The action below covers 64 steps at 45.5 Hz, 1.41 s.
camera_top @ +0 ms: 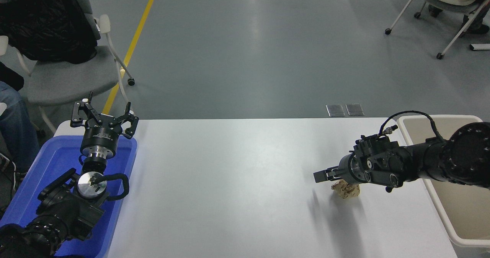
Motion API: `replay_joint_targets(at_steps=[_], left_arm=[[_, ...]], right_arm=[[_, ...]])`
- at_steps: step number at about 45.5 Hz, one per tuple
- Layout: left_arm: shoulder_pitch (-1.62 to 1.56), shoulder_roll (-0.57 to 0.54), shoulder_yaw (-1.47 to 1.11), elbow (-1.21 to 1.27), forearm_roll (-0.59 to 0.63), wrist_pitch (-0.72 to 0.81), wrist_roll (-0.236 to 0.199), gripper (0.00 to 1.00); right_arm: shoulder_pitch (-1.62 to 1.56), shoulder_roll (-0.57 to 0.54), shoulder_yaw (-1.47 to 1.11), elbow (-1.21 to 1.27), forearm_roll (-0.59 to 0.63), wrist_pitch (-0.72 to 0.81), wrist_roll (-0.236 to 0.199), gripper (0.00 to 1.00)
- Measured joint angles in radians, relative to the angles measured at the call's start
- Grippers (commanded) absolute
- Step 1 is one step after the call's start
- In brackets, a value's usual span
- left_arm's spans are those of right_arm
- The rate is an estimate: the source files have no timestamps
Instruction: Pick up paper ball place in dustbin
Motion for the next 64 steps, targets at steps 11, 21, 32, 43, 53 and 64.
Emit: replay_joint_targets(at_steps=[11,21,32,43,53,64], left_arm=[[0.000,0.000,0.000,0.000,0.000,0.000,0.000,0.99],[0.000,0.000,0.000,0.000,0.000,0.000,0.000,0.99],[0.000,0.000,0.000,0.000,0.000,0.000,0.000,0.99],[0.000,0.000,0.000,0.000,0.000,0.000,0.000,0.99],[0.000,0.000,0.000,0.000,0.000,0.000,0.000,0.99],[0.000,0.000,0.000,0.000,0.000,0.000,0.000,0.99]], right_arm=[[-0.005,-0.006,-0.006,-0.003,-0.032,-0.007,0.000,1.00],[-0.009,-0.011,-0.011,-0.004,-0.047,-0.010,0.000,1.00],[-0.019,-0.026,-0.017,-0.005,-0.072,-0.011,0.000,1.00],[-0.036,-0.042,-0.029,-0.004,-0.086,-0.009,0.001,1.00],[-0.051,-0.048,-0.031,-0.004,-0.099,-0.009,0.001,0.99],[-0.061,-0.051,-0.031,-0.004,-0.104,-0.009,0.002,0.91]])
